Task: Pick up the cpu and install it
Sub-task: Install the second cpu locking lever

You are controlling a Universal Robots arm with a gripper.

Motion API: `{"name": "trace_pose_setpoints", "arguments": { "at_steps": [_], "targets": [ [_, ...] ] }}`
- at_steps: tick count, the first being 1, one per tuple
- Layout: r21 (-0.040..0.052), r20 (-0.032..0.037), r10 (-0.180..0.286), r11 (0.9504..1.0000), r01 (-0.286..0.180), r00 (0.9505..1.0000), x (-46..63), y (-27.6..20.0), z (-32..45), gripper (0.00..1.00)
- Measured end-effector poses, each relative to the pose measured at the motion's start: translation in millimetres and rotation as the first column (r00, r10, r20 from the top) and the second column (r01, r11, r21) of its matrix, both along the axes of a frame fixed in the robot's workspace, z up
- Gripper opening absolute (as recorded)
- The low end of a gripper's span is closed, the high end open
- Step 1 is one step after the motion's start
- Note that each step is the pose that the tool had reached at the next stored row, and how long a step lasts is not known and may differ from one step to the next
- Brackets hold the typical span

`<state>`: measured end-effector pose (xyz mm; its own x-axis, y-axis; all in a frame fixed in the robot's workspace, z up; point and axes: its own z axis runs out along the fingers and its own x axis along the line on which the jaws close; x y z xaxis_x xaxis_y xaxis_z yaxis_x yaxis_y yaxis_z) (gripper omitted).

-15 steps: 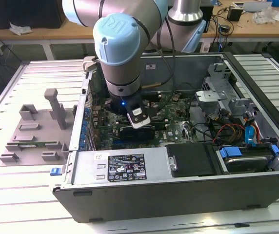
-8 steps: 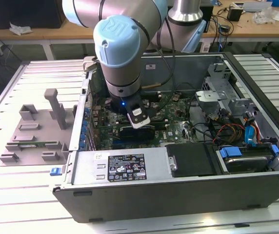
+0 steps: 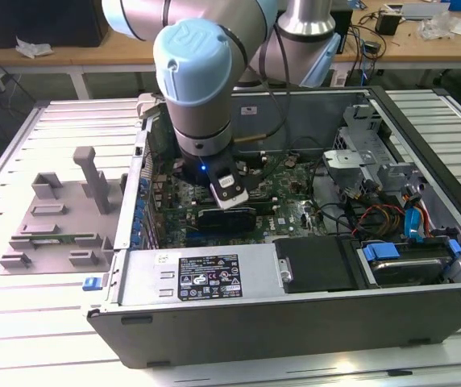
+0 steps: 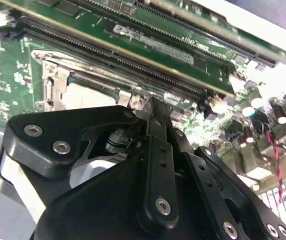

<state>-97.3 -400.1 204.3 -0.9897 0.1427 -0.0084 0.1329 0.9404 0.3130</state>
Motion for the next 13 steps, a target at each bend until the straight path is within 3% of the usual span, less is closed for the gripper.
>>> {"name": "trace_pose_setpoints", "arguments": {
  "at_steps": [2, 4, 5, 7, 8, 9, 13],
  "targets": [
    [-0.0109, 0.0001, 0.0, 0.9999, 0.0, 1.0, 0.1, 0.4, 11.1, 0.11],
    [-0.0183, 0.0001, 0.0, 0.9998, 0.0, 1.0, 0.2, 0.5, 16.4, 0.11],
    [-0.0292, 0.0001, 0.0, 0.9996, 0.0, 1.0, 0.1, 1.0, 17.6, 0.11],
    [-0.0623, 0.0001, 0.0, 0.9981, 0.0, 1.0, 0.2, 2.6, 17.9, 0.11],
    [-0.0832, 0.0001, 0.0, 0.9965, 0.0, 1.0, 0.2, 3.7, 18.0, 0.11],
    [-0.0933, -0.0001, 0.0, 0.9956, 0.0, 1.0, 0.2, 4.6, 18.1, 0.11],
    [-0.0945, 0.0, 0.0, 0.9955, 0.0, 1.0, 7.9, 5.6, 18.0, 0.11]
  ]
}}
